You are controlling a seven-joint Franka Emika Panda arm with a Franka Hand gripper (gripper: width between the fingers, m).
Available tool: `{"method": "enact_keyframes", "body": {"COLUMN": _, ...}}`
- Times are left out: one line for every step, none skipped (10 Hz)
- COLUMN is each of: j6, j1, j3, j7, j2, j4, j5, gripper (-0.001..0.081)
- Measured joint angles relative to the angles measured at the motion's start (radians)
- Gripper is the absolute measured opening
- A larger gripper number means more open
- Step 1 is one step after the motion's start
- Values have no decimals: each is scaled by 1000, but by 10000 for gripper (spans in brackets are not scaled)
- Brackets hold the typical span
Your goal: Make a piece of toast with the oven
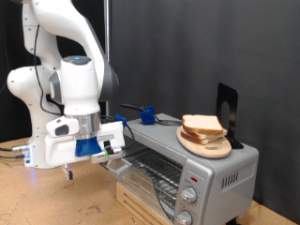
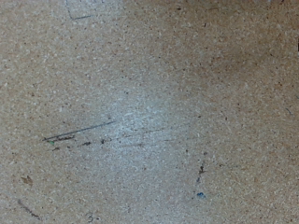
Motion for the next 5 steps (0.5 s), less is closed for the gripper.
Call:
{"method": "enact_keyframes", "body": {"j6": 0, "j1": 0, "j3": 0, "j7": -4, "j2": 0, "j4": 0, "j5": 4, "gripper": 807}}
{"method": "enact_keyframes", "body": {"j6": 0, "j1": 0, "j3": 1, "j7": -10, "j2": 0, "j4": 0, "j5": 10, "gripper": 807}}
{"method": "enact_keyframes", "body": {"j6": 0, "j1": 1, "j3": 2, "j7": -21, "j2": 2, "j4": 1, "j5": 26, "gripper": 807}}
{"method": "enact_keyframes", "body": {"j6": -1, "j1": 2, "j3": 6, "j7": -41, "j2": 4, "j4": 5, "j5": 61, "gripper": 807}}
{"method": "enact_keyframes", "body": {"j6": -19, "j1": 5, "j3": 13, "j7": -100, "j2": 5, "j4": 11, "j5": 137, "gripper": 807}}
